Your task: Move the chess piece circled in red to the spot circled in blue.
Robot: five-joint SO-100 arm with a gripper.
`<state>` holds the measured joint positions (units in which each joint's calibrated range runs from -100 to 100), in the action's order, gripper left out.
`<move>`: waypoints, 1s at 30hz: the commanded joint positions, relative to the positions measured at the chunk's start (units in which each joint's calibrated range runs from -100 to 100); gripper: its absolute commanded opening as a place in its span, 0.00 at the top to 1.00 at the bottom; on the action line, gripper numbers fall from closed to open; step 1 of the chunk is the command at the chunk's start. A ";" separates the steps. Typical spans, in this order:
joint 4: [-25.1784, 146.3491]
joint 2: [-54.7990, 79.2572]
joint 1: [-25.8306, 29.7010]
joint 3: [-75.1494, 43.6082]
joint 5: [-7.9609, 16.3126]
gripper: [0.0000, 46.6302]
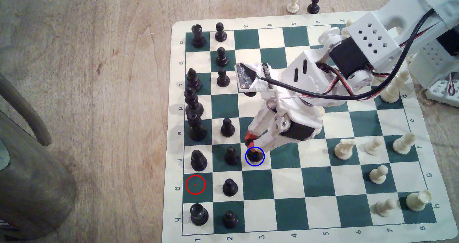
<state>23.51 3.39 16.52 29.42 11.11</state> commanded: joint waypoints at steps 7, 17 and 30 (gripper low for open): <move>-1.56 -0.51 -0.52 -1.86 0.00 0.75; 1.80 -5.60 -1.38 -0.95 -0.20 0.60; -2.21 -45.50 -6.39 28.33 -1.71 0.73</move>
<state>23.11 -22.50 12.32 48.58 9.94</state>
